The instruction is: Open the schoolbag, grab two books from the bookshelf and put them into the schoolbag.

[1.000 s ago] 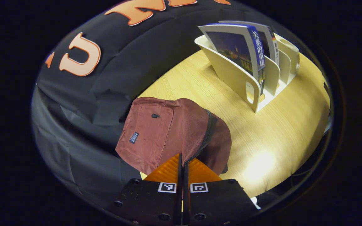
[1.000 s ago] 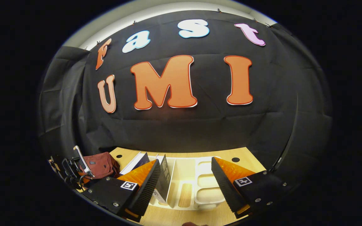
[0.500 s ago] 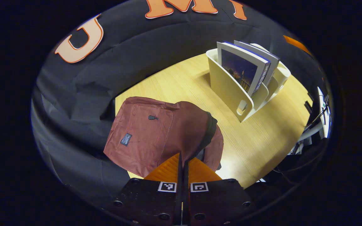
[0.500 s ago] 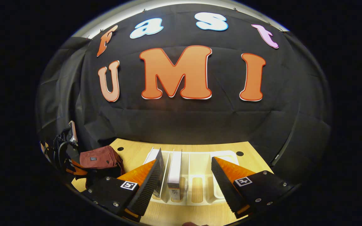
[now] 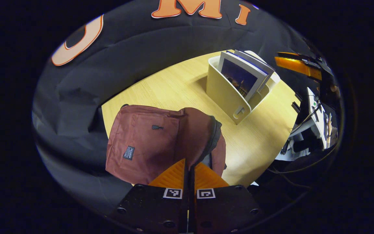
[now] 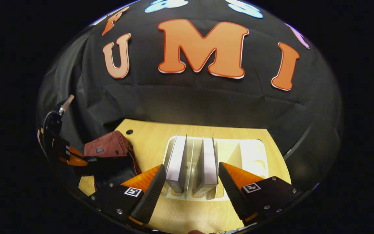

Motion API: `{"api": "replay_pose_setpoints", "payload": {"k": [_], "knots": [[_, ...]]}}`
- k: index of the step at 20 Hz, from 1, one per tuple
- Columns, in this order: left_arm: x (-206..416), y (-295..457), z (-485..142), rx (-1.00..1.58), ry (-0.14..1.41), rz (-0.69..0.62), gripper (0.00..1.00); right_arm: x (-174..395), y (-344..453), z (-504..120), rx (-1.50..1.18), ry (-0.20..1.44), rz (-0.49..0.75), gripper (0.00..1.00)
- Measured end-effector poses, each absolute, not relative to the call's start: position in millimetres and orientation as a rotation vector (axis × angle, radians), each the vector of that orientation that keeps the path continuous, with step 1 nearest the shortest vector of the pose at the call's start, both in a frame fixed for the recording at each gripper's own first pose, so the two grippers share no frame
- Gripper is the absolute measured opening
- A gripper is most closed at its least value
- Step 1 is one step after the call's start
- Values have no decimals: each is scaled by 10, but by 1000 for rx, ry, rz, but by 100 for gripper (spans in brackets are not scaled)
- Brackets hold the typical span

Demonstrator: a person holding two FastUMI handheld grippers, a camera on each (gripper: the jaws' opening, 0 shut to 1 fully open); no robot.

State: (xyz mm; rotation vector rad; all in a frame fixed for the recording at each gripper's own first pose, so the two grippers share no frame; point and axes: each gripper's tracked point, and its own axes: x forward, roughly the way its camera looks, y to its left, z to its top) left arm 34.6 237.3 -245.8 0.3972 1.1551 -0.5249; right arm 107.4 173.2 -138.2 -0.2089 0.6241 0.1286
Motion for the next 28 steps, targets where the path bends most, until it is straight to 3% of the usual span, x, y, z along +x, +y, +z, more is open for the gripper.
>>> {"api": "replay_pose_setpoints", "payload": {"k": [11, 20, 24, 28], "knots": [[499, 2580, -2331, 372, 1169, -599, 2, 1405, 2111, -1735, -274, 991, 214, 97], [643, 2670, -2280, 327, 1227, -657, 2, 1804, 2181, -2245, -271, 1224, 168, 97], [676, 2691, -2274, 331, 1235, -668, 2, 1858, 2121, -2463, -255, 1312, 121, 93], [693, 2681, -2296, 326, 1247, -675, 2, 1829, 2096, -2643, -275, 1378, 97, 76]]}}
